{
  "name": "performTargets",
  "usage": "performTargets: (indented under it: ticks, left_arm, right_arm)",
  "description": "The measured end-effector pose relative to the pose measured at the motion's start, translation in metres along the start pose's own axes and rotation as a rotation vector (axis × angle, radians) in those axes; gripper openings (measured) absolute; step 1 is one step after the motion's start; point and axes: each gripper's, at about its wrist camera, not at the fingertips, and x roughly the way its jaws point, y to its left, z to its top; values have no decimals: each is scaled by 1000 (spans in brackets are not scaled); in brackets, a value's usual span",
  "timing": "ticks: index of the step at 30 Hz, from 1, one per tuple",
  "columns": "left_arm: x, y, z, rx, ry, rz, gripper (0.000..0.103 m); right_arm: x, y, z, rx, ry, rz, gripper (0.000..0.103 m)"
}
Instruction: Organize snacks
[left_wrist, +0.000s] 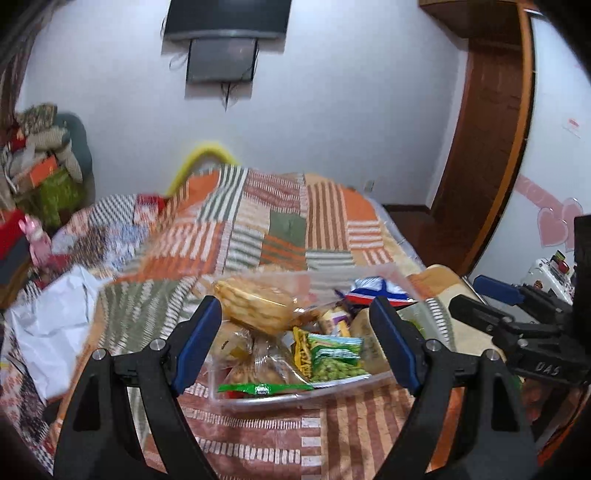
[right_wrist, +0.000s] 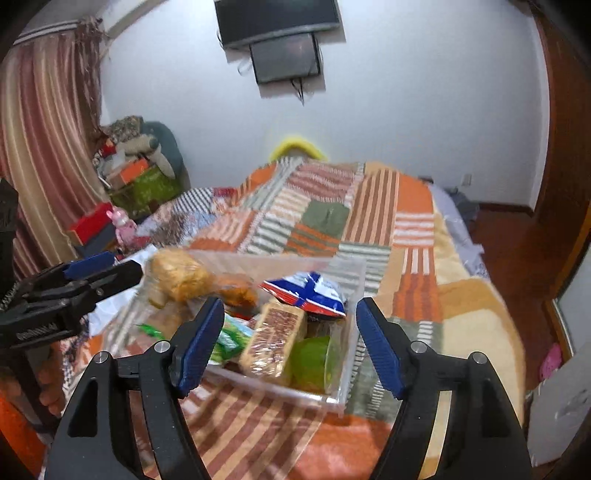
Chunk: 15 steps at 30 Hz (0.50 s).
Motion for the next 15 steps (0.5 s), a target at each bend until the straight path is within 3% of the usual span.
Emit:
performTargets:
  ticks: [8,15]
  left_arm:
    - [-85,-14,4,-10,-161,-4,83]
    - [-139,-17,-4,-14,-255,3,94]
  right_arm:
    - [-72,24,8,-9,-151,33,72]
    - [-109,46,0,-38,-232,10,88]
